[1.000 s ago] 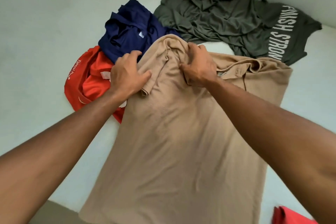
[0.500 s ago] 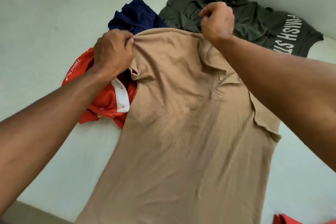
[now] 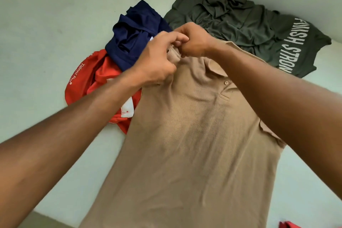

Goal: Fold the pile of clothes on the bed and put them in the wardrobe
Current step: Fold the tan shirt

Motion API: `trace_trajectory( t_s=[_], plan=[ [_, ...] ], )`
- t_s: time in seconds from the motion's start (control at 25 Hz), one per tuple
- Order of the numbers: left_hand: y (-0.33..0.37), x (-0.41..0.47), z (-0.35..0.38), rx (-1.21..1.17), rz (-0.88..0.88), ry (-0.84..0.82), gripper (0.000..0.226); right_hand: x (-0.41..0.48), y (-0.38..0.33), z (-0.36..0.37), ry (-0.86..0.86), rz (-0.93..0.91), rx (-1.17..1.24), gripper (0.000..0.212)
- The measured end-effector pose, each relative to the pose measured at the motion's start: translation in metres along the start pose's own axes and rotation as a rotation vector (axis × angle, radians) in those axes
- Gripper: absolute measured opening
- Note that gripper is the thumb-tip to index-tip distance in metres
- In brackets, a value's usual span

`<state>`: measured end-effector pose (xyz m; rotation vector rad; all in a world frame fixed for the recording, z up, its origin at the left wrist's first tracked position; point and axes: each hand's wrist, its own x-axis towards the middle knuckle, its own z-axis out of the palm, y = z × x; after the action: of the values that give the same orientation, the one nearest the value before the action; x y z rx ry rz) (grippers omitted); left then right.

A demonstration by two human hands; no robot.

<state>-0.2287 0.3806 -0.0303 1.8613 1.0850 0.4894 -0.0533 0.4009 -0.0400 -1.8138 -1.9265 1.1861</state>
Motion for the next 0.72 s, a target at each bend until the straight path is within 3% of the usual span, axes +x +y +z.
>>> trace_trajectory(
  t_s=[0.12, 0.24, 0.36, 0.48, 0.56, 0.64, 0.72],
  plan=[
    [0.001, -0.013, 0.031, 0.017, 0.100, -0.046, 0.070, -0.016, 0.026, -0.004, 0.062, -0.035, -0.146, 0.010],
    [-0.013, -0.025, 0.059, 0.124, 0.118, -0.182, 0.061, -0.043, 0.061, 0.004, 0.064, 0.098, -0.166, 0.035],
    [-0.030, -0.032, 0.063, 0.157, 0.058, 0.066, 0.035, -0.051, 0.079, 0.016, 0.197, 0.195, -0.207, 0.044],
    [-0.047, -0.037, 0.047, 0.310, -0.085, 0.151, 0.040, -0.050, 0.071, 0.019, 0.348, 0.135, -0.077, 0.038],
    [-0.056, -0.047, 0.042, 0.348, -0.194, 0.112, 0.047, -0.043, 0.059, 0.022, 0.290, -0.040, -0.156, 0.051],
    [-0.063, -0.068, 0.045, 0.338, -0.219, 0.107, 0.051, -0.034, 0.039, 0.031, 0.129, -0.225, -0.393, 0.062],
    [-0.071, -0.094, 0.051, 0.321, -0.212, 0.175, 0.056, -0.028, 0.026, 0.045, -0.004, -0.276, -0.636, 0.059]
  ],
)
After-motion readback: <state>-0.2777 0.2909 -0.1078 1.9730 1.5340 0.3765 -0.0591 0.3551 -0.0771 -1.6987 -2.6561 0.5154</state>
